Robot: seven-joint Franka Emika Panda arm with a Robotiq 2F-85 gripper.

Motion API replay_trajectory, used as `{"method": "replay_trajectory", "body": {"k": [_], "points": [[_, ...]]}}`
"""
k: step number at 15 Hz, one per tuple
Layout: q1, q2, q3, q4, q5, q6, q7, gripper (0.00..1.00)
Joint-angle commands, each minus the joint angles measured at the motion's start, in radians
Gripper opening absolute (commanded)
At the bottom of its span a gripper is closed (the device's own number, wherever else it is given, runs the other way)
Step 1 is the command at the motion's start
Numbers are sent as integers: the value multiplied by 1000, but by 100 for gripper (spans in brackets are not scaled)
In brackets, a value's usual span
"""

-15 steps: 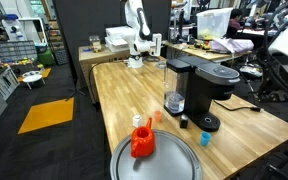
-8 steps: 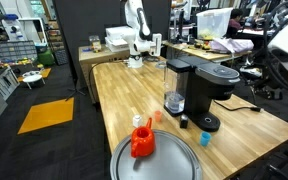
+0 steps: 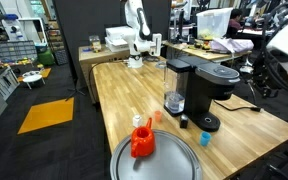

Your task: Open the coffee machine chamber

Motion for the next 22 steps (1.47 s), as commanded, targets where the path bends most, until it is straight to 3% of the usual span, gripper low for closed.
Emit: {"method": "replay_trajectory", "body": {"k": [1,12,22], "points": [[-4,41,3,27,-13,2,32,0],[-18,131,-6,8,-9,5,157,0],[2,105,-21,10,58,3,144,0]]}}
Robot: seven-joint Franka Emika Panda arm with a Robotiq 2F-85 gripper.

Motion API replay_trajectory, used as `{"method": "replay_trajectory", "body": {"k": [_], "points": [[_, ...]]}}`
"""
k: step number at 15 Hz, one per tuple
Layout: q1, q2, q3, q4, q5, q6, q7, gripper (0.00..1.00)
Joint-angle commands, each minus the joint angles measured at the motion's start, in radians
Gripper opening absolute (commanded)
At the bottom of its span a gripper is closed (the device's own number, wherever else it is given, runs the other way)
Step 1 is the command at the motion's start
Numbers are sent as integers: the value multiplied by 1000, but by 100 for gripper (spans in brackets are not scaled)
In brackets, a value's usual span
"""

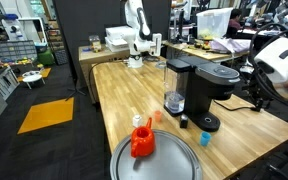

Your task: Open the coffee machine chamber

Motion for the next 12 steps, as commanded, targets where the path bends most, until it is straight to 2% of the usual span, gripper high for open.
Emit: {"method": "replay_trajectory", "body": {"k": [1,12], "points": [[2,-2,-1,0,13,-1,-4,1],[3,-2,0,0,23,-1,-4,1]]}}
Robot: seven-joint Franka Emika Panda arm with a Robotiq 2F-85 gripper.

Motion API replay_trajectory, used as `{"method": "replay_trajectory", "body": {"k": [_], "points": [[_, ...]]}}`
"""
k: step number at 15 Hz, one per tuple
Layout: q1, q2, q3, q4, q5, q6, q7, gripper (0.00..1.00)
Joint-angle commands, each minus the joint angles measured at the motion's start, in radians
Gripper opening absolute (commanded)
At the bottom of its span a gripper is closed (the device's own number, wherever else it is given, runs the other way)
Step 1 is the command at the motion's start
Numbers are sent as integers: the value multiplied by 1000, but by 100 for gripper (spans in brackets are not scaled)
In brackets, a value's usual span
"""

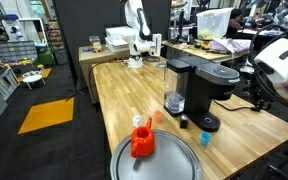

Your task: Open the coffee machine chamber

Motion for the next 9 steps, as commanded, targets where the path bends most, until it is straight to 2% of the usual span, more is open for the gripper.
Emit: {"method": "replay_trajectory", "body": {"k": [1,5,9], "points": [[-7,32,12,31,9,-19,10,0],[-16,124,45,112,3,-28,60,0],[1,168,50,100,23,-49,99,0]]}}
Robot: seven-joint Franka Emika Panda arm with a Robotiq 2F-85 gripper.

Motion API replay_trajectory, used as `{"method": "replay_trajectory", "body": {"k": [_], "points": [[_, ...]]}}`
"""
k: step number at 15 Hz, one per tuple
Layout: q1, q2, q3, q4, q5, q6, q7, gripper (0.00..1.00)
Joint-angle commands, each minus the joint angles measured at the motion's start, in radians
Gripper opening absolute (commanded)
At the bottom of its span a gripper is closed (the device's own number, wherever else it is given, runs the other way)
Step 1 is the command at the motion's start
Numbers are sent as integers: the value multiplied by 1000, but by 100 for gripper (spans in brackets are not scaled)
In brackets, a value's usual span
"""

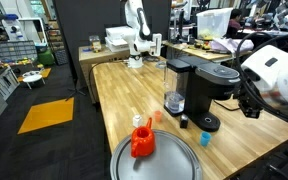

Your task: Open the coffee machine chamber

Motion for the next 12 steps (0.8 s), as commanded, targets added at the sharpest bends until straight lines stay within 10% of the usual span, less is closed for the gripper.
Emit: {"method": "replay_trajectory", "body": {"k": [1,12], "points": [[3,44,11,2,29,-59,34,0],[-58,45,-77,-23,-70,-111,83,0]]}}
